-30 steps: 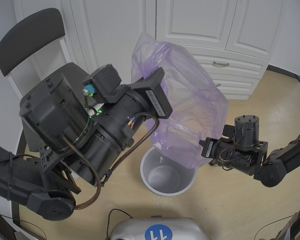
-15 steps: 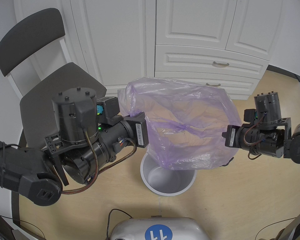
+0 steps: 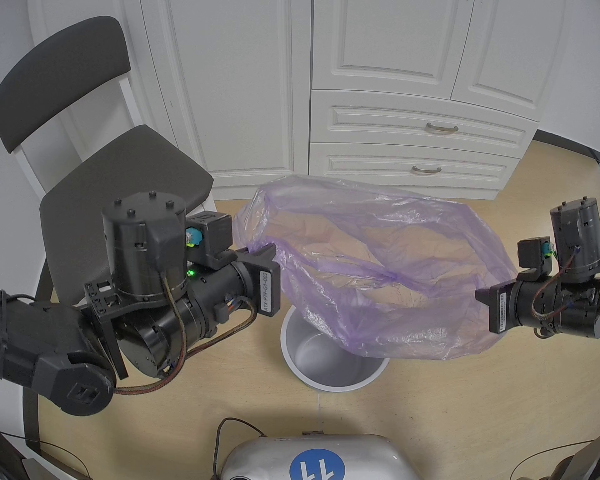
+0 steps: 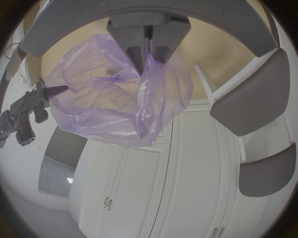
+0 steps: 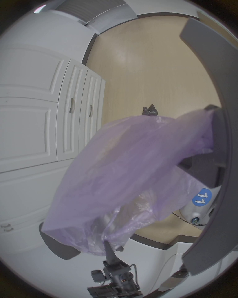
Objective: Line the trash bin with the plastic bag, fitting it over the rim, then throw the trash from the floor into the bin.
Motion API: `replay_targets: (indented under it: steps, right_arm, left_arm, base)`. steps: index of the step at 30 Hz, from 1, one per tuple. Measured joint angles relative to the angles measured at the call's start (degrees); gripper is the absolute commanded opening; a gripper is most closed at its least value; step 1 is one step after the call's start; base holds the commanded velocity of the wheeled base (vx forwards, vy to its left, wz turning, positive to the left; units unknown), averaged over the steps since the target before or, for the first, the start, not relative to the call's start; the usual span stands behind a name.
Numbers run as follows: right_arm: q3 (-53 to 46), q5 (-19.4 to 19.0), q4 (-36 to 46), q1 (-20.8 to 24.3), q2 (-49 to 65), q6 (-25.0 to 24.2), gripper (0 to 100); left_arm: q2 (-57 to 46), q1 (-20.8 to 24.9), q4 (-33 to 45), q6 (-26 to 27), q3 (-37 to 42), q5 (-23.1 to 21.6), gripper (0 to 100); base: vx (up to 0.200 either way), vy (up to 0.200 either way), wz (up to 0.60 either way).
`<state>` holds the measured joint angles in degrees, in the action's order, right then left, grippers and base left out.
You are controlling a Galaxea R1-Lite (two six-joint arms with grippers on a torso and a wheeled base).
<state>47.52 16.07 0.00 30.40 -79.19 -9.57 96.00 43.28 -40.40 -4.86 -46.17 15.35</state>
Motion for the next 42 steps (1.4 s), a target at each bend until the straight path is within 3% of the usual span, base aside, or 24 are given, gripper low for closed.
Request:
replay_targets:
  steps: [12, 32, 42]
  right_arm:
    - [-3.04, 0.11, -0.07, 1.37, 1.27, 2.86, 0]
    - [-3.34, -0.09, -0.65, 1.46, -1.16, 2.86, 0]
    - [-4.88, -0.2, -7.79, 1.07, -3.96, 2.54, 0]
  left_arm:
    - [-0.46, -0.54, 0.17, 3.85, 4.24, -0.24, 0]
    - [0.74, -0.74, -0.38, 6.86, 4.46, 0.13, 0]
    - [1.55, -2.9, 0.37, 6.85, 3.56, 0.09, 0]
  base:
    - [0.0, 0.0, 0.0]
    - [0.0, 0.0, 0.0]
    - [0.0, 0.0, 0.0]
